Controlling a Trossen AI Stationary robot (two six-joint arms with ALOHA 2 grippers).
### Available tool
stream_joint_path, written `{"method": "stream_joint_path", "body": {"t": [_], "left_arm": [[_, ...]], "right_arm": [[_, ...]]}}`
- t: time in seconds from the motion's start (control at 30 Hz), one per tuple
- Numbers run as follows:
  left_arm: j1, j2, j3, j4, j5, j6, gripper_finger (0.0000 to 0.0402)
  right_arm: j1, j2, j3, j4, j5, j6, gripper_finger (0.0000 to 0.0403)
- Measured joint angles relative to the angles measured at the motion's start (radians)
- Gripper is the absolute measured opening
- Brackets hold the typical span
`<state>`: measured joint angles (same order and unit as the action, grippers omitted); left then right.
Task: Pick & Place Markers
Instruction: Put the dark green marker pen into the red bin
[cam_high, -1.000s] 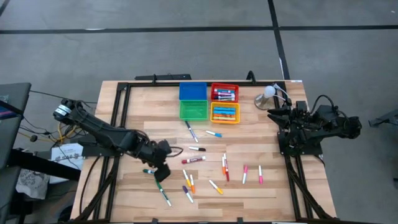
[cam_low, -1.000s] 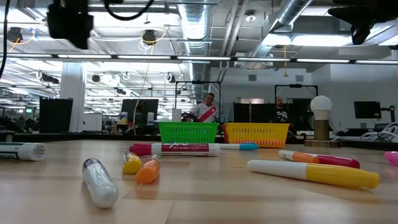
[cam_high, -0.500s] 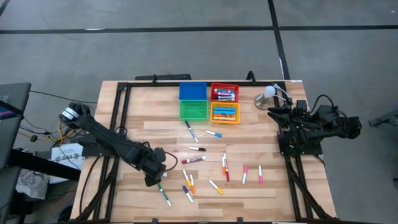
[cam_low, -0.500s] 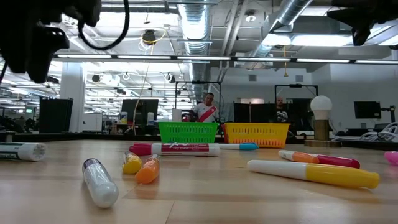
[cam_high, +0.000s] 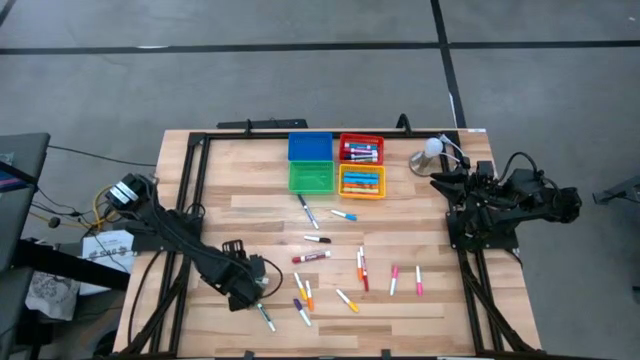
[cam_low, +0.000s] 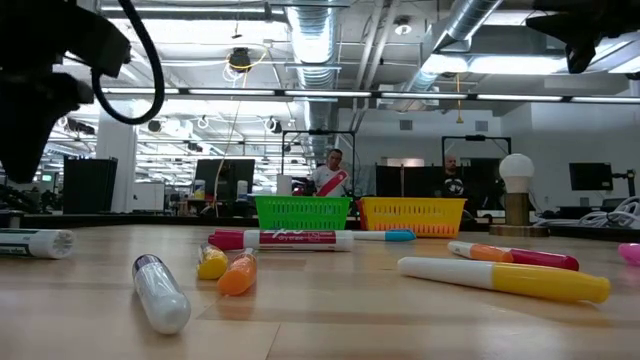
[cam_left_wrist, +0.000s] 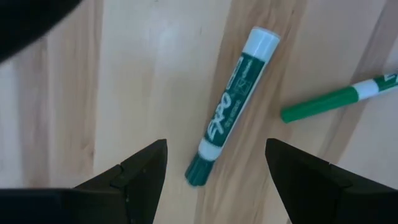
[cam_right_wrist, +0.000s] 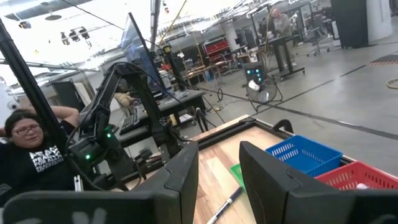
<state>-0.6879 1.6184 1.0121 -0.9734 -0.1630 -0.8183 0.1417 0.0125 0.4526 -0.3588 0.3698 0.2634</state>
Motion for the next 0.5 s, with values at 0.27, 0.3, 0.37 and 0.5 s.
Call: {"method": "stream_joint_path", "body": {"t": [0.27, 0.3, 0.37, 0.5], "left_arm": [[0.009, -0.011, -0.064, 0.069, -0.002, 0.036, 0.0271], [0.009, -0.011, -0.07, 0.077, -0.002, 0.052, 0.0271], [0.01, -0.011, -0.082, 0.1, -0.002, 0.079, 0.0271], [0.025, -0.012, -0.107, 0.139, -0.002, 0.084, 0.0271]], "right_arm": [[0.0, 0.0, 0.0, 0.0, 0.0, 0.0, 0.0107], [0.0, 0.0, 0.0, 0.0, 0.0, 0.0, 0.0107], [0.0, 0.0, 0.0, 0.0, -0.001, 0.0, 0.0107], [0.0, 0.0, 0.0, 0.0, -0.001, 0.0, 0.0107]]}}
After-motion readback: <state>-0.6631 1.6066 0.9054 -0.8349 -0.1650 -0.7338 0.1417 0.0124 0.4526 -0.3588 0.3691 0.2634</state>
